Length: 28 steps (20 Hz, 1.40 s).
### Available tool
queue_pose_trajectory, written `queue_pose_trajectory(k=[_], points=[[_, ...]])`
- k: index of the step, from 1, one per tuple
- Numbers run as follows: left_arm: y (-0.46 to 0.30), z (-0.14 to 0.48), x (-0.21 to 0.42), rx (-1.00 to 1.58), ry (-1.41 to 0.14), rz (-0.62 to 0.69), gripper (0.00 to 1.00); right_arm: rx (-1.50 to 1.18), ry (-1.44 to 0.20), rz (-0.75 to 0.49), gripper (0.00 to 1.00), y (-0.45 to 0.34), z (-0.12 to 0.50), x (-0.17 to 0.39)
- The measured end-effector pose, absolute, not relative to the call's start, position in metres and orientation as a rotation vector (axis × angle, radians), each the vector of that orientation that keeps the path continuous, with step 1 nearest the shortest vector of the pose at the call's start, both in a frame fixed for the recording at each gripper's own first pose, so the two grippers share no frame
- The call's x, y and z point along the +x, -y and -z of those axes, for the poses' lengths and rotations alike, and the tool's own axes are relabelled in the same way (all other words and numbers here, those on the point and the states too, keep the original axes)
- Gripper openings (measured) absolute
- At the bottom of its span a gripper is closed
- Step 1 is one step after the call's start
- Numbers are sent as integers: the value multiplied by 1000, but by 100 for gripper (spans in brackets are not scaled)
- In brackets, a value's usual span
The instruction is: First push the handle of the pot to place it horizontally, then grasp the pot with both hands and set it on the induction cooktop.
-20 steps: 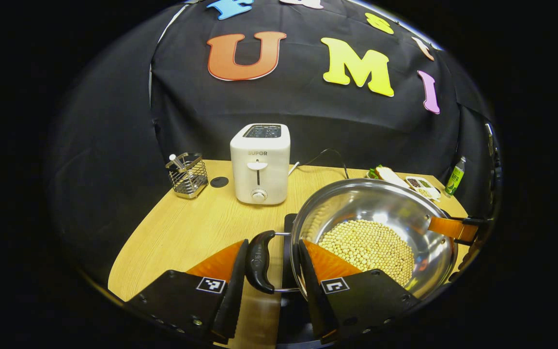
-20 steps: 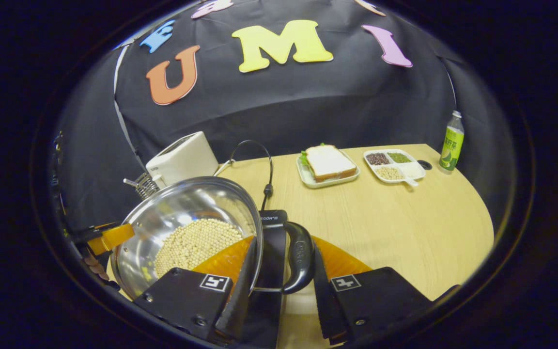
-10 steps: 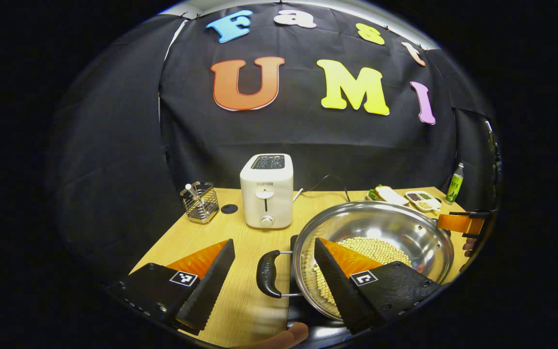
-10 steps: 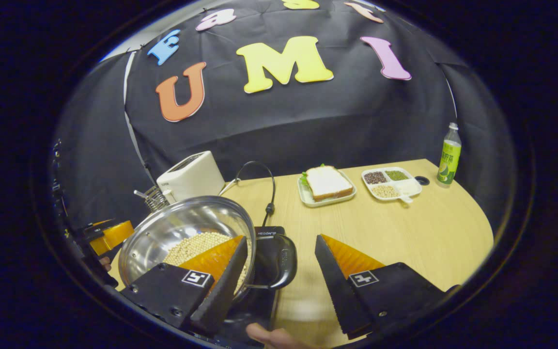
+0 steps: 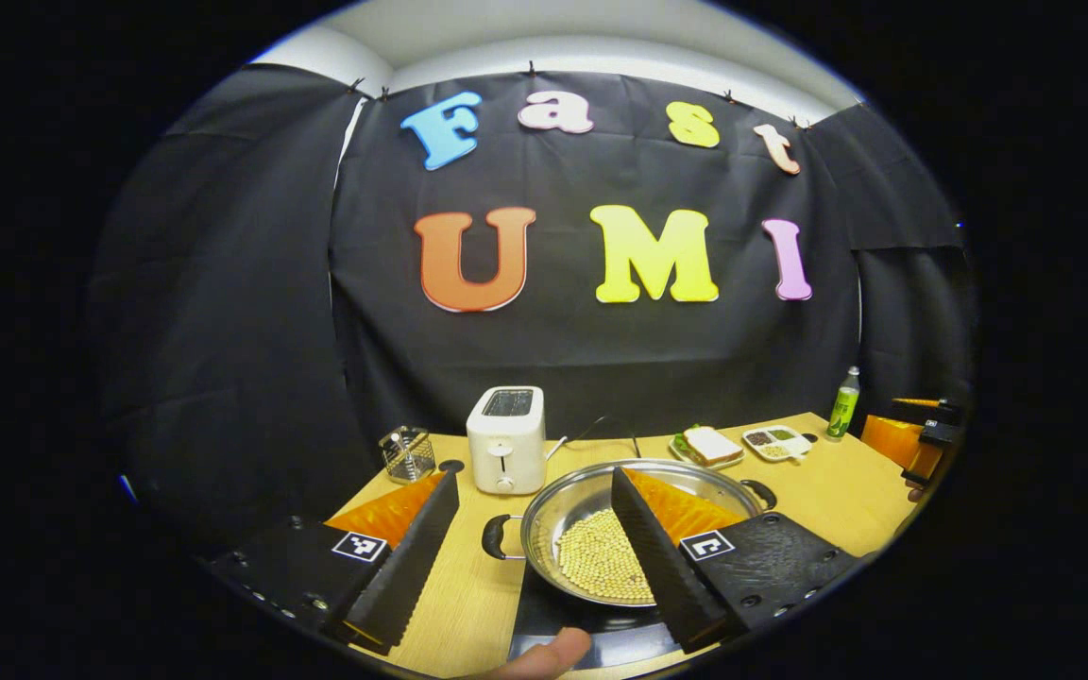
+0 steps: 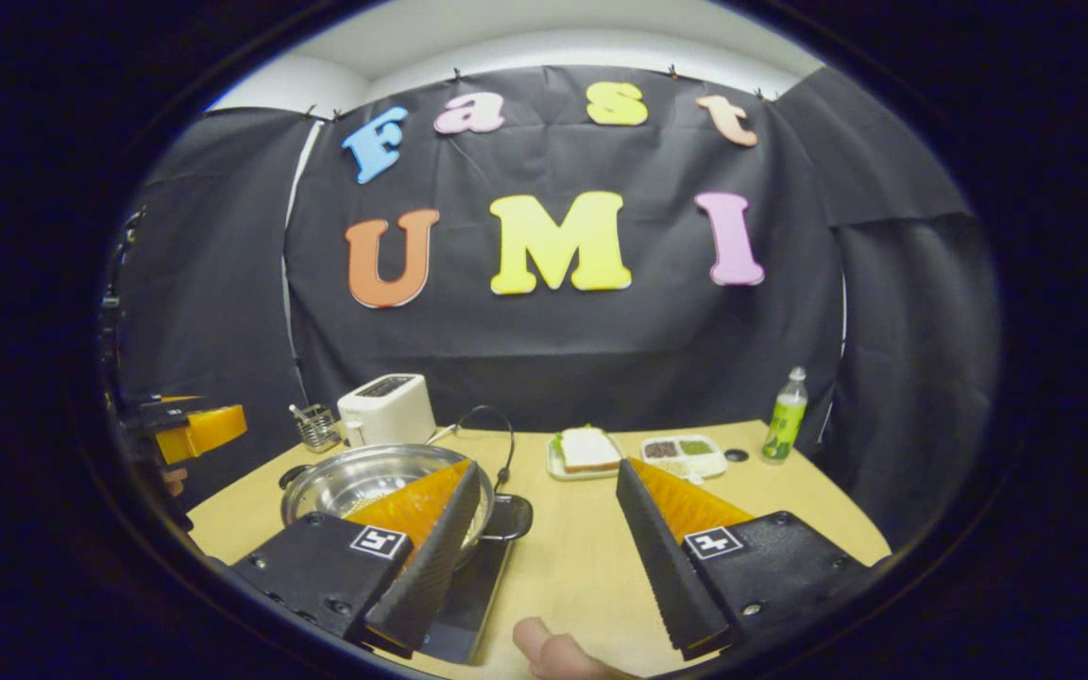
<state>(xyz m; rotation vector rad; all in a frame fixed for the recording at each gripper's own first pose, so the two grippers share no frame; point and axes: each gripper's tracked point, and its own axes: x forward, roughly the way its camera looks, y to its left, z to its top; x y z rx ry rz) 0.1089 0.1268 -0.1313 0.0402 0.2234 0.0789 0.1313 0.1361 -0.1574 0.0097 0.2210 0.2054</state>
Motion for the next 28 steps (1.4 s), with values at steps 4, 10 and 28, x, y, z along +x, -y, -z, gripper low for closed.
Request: queue_pose_trajectory(k=[4,10,28], points=[[-100,89,76,59,-198,-75,97,2,-163,-224,100,-130,121,81],[-61,39,24,45,-126,-13,97,16,-118,-148,100,-95,64,19],[17,-7,-105,63,160,-22,96,41,29,-50,100,-25,25,-81]])
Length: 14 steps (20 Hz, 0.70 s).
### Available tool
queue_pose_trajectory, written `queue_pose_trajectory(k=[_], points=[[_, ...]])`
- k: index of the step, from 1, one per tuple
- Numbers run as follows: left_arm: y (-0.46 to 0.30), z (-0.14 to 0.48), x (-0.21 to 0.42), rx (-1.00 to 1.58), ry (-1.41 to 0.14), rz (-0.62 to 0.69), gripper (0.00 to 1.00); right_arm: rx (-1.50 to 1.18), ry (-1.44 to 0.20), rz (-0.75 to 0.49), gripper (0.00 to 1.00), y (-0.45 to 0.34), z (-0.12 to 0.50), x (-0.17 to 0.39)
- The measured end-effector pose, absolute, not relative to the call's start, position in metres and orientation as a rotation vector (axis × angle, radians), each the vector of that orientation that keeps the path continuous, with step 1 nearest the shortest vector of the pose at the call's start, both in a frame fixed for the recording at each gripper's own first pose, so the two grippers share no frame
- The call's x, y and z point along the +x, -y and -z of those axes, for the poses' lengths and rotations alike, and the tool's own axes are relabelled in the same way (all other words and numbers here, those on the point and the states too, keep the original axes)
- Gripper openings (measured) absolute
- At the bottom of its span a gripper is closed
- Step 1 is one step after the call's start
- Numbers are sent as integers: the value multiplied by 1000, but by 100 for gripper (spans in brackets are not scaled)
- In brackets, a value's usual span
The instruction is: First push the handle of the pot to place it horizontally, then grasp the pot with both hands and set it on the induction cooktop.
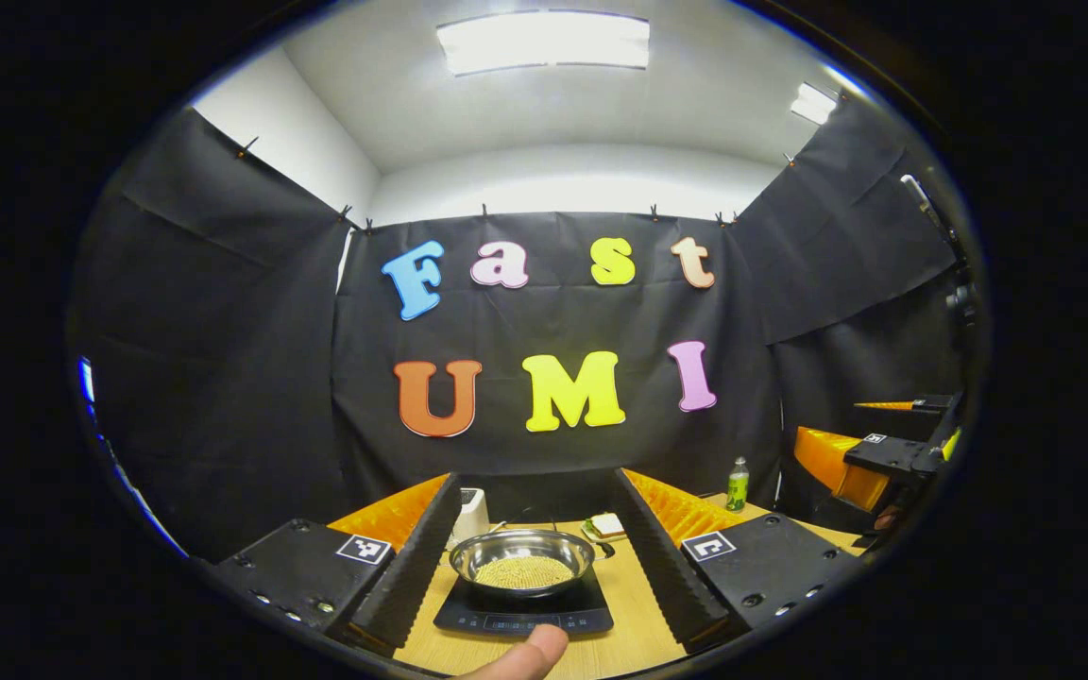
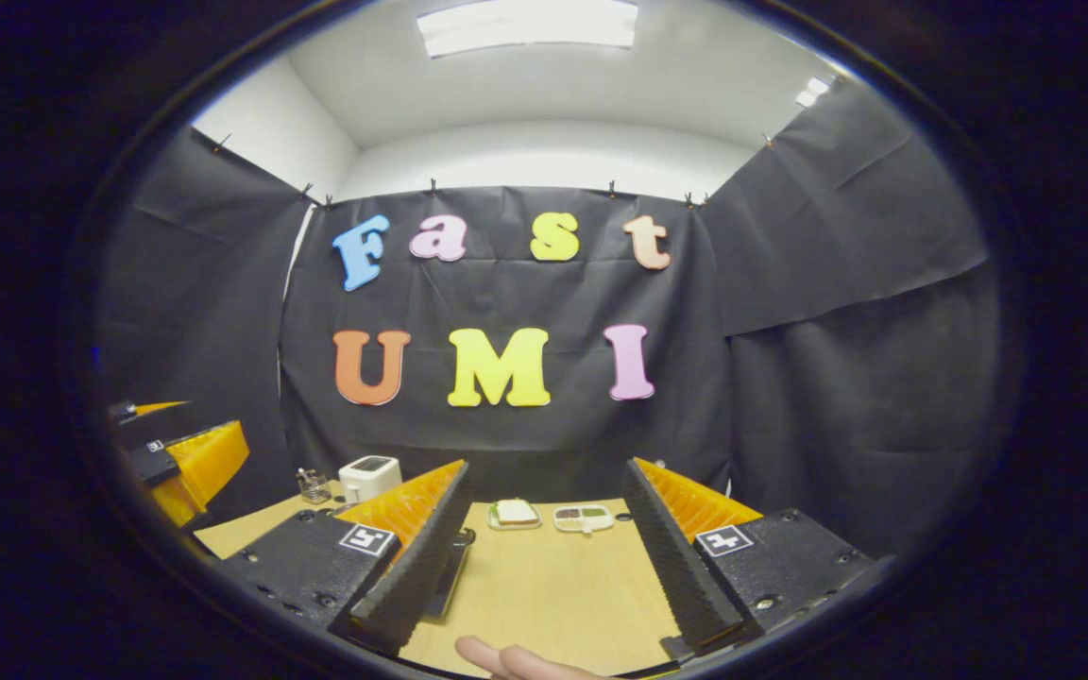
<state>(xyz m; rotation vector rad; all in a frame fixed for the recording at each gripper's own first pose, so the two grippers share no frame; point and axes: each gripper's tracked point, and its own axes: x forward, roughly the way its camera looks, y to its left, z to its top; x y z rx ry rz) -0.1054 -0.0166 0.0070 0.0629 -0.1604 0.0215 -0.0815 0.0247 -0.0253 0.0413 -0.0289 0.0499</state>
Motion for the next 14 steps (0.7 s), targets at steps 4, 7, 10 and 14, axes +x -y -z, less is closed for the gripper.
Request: queue_pose_trajectory(k=[4,7,10,14], points=[[16,4,-100,21,137,-2,96,67,24,-49,100,-12,33,-81],[-2,9,-96,-8,115,-17,96,78,13,-24,100,-3,40,-79],[-20,15,-93,12,110,-50,96,77,24,-28,100,1,40,-78],[-33,29,-88,14,66,-81,96,80,35,26,100,22,40,-76]])
